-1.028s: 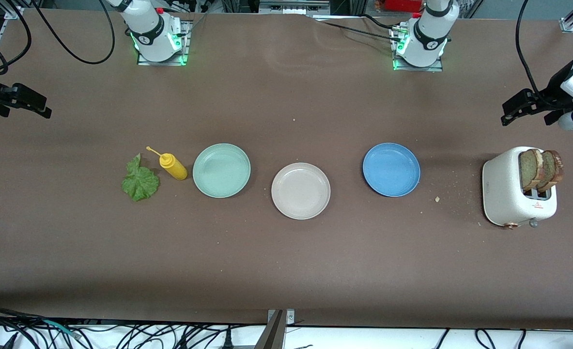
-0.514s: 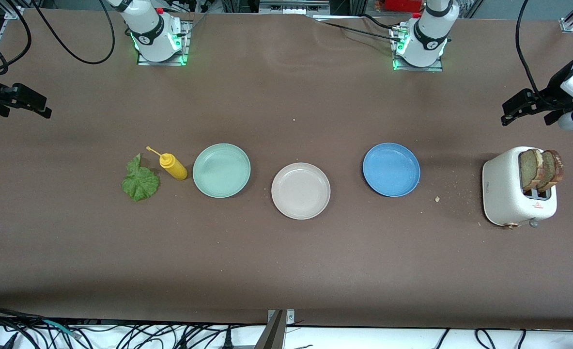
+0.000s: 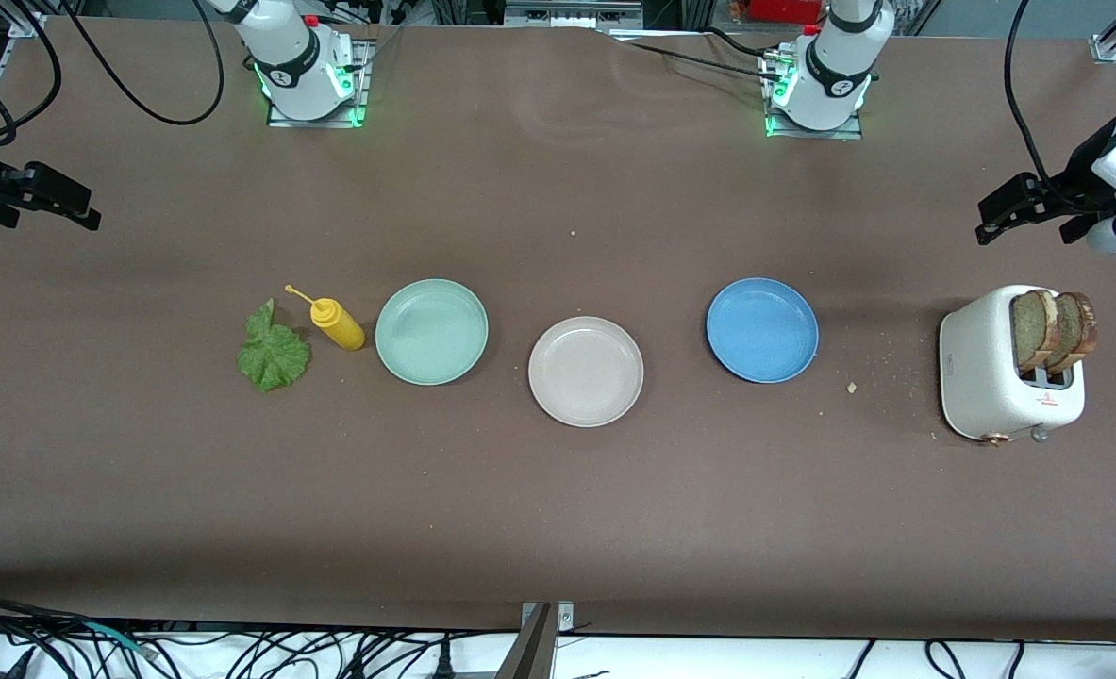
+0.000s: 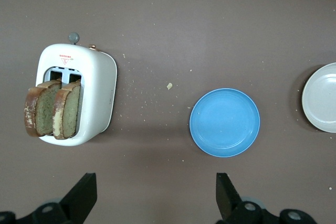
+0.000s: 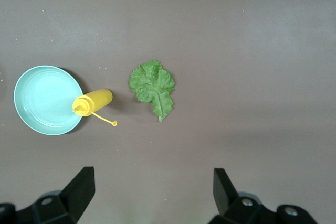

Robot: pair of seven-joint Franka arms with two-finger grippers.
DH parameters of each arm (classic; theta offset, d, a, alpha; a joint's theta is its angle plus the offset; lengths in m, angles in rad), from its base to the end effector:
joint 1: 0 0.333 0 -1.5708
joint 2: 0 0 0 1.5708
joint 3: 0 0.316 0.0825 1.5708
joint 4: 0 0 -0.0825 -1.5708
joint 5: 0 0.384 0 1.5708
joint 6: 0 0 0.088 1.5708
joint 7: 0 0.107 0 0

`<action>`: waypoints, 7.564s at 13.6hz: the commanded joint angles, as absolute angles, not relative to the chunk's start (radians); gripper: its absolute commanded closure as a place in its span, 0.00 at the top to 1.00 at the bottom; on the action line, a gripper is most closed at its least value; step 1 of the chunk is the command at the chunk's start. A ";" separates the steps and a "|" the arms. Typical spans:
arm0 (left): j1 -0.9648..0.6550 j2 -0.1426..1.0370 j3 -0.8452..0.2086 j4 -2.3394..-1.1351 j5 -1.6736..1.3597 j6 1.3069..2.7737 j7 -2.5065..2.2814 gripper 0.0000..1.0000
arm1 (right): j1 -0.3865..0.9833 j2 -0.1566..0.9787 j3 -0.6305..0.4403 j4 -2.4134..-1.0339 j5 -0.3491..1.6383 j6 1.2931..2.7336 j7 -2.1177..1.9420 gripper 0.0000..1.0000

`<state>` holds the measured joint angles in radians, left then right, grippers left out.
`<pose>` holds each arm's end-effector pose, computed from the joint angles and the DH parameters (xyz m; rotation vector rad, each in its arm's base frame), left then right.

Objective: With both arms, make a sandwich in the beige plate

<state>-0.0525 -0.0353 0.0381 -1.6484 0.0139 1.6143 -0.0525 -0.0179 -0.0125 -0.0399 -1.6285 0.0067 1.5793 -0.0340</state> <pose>0.5465 -0.0061 0.6110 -3.1285 -0.0586 -0.0025 0.5490 -0.0312 0.6049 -3.1320 0.0375 0.0569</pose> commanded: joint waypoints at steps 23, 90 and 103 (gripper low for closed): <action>-0.040 -0.026 0.034 -1.631 -0.006 1.615 -0.026 1.00 | -0.015 -0.015 -0.041 -1.612 0.023 1.559 -0.032 1.00; 0.278 0.184 0.040 -1.890 0.096 2.145 0.459 0.00 | -0.017 -0.017 -0.049 -1.612 0.020 1.551 -0.037 1.00; 0.167 0.219 0.021 -1.575 -0.151 1.684 0.451 0.00 | -0.017 -0.017 -0.049 -1.612 0.021 1.545 -0.037 1.00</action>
